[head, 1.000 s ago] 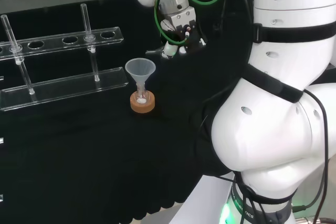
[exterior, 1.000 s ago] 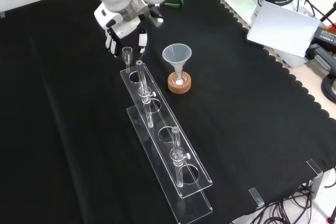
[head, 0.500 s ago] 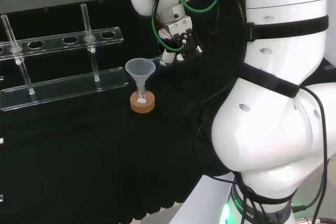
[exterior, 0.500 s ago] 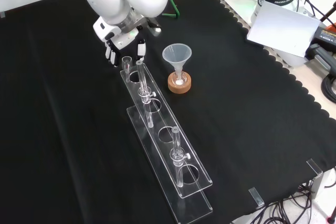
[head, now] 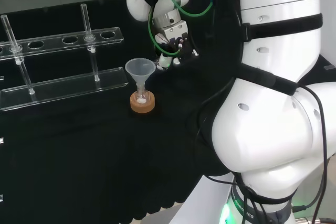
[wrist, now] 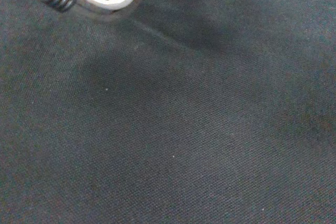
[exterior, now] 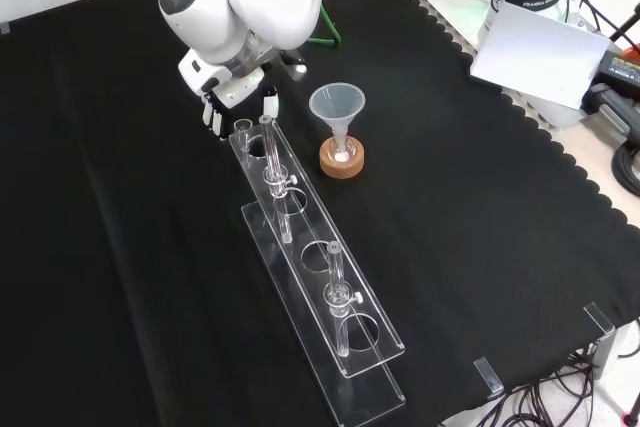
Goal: Put the weighing funnel back on the table.
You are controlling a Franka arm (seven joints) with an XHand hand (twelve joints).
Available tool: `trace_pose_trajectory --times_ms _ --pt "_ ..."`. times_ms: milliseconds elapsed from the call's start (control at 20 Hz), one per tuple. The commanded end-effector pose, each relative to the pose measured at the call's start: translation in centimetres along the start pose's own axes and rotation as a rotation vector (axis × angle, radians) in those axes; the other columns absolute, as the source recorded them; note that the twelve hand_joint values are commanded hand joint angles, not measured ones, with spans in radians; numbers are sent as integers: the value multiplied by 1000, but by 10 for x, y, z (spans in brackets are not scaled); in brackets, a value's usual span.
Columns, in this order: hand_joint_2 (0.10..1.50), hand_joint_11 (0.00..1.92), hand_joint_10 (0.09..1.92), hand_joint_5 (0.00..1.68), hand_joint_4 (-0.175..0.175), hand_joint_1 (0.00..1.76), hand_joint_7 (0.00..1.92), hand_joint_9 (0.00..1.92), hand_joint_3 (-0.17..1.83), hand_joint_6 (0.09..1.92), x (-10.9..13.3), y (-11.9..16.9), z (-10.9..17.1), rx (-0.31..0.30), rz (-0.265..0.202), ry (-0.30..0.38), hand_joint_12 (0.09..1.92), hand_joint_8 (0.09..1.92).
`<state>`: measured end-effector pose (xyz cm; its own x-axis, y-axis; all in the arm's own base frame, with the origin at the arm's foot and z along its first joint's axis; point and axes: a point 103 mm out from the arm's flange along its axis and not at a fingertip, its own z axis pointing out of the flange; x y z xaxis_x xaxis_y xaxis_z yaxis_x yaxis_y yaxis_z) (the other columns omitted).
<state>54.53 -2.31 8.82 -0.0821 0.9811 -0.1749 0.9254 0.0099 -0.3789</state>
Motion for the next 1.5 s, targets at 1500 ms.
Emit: trace_pose_trajectory --times_ms 1500 --pt "980 930 87 1053 128 1016 622 1227 82 749 11 7 7 20 -16 -20 958 753"
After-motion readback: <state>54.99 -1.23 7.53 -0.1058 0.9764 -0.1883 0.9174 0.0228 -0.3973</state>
